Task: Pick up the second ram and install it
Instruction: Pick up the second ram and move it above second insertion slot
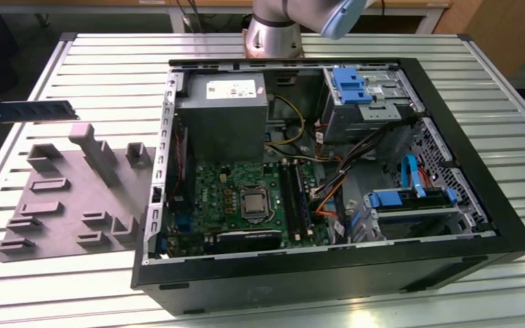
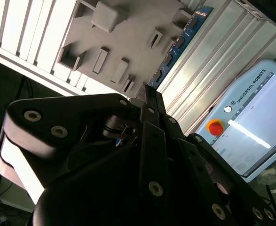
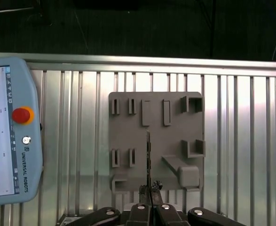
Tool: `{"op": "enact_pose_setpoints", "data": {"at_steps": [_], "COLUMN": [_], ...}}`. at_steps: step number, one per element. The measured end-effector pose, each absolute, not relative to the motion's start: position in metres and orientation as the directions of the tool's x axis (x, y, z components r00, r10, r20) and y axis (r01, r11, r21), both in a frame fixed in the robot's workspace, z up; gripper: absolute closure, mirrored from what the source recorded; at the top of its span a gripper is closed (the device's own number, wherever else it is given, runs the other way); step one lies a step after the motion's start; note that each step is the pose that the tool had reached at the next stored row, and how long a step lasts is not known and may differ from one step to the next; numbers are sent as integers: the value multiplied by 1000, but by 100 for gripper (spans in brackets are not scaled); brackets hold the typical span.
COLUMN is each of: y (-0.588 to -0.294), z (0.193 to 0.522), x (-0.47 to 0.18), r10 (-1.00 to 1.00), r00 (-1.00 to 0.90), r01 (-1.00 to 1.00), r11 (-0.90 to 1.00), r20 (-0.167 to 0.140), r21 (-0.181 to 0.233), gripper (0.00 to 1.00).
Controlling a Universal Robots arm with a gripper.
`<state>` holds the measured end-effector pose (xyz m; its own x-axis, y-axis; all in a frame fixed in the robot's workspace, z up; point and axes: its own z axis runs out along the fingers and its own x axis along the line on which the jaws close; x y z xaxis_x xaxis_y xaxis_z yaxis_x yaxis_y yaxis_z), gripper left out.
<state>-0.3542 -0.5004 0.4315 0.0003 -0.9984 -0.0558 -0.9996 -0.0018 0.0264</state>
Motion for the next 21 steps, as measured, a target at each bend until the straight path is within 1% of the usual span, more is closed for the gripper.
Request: {"op": "enact_pose_setpoints", "data": {"at_steps": [21], "y": [-500], "z": [432], "x": [-337], "r10": [-998], "r00": [0], "r01": [-1000], "r11": [-2], "r20": [-56], "r21": [26], "gripper": [89]}}
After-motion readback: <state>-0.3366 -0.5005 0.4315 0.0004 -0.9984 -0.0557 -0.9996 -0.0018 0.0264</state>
